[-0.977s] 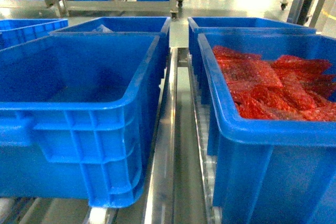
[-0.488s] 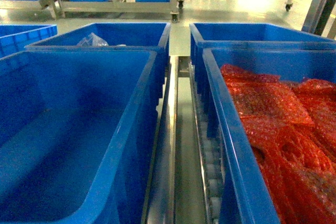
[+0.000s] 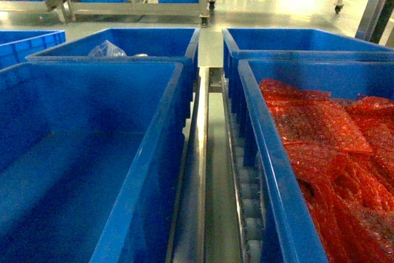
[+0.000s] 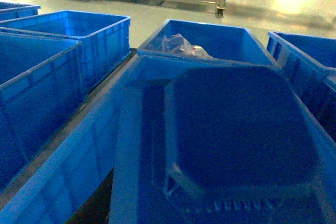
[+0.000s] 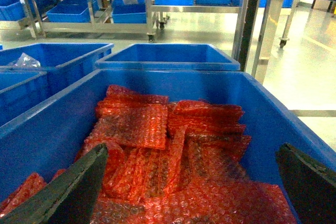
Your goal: Pick blue part to blue bin on bottom shelf
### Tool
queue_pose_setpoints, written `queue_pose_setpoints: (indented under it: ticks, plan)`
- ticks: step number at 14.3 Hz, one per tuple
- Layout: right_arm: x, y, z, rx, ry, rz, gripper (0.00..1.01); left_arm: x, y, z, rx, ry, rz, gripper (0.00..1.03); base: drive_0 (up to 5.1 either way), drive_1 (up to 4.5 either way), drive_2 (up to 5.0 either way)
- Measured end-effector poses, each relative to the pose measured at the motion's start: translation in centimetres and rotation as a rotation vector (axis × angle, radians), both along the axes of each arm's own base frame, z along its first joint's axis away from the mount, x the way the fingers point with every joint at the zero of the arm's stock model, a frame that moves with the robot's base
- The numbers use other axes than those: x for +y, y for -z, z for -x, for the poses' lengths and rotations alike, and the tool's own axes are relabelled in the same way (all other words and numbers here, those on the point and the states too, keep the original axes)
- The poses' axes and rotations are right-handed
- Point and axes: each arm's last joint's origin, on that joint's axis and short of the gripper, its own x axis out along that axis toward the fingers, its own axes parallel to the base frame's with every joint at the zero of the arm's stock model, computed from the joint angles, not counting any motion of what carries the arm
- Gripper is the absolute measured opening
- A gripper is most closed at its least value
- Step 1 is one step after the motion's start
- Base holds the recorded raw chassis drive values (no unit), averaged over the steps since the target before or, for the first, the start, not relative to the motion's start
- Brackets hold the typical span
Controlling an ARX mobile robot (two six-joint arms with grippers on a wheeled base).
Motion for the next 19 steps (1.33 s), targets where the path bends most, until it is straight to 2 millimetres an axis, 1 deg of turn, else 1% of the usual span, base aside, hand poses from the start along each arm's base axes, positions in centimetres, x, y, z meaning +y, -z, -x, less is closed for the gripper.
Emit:
queue_pose_setpoints:
  ticks: [19]
  plan:
    - [0.0,0.0,0.0,0.0,0.0,0.0,0.98,0.0,0.0,0.0,0.0,0.0,0.0,0.43,0.0,0.0,0.0]
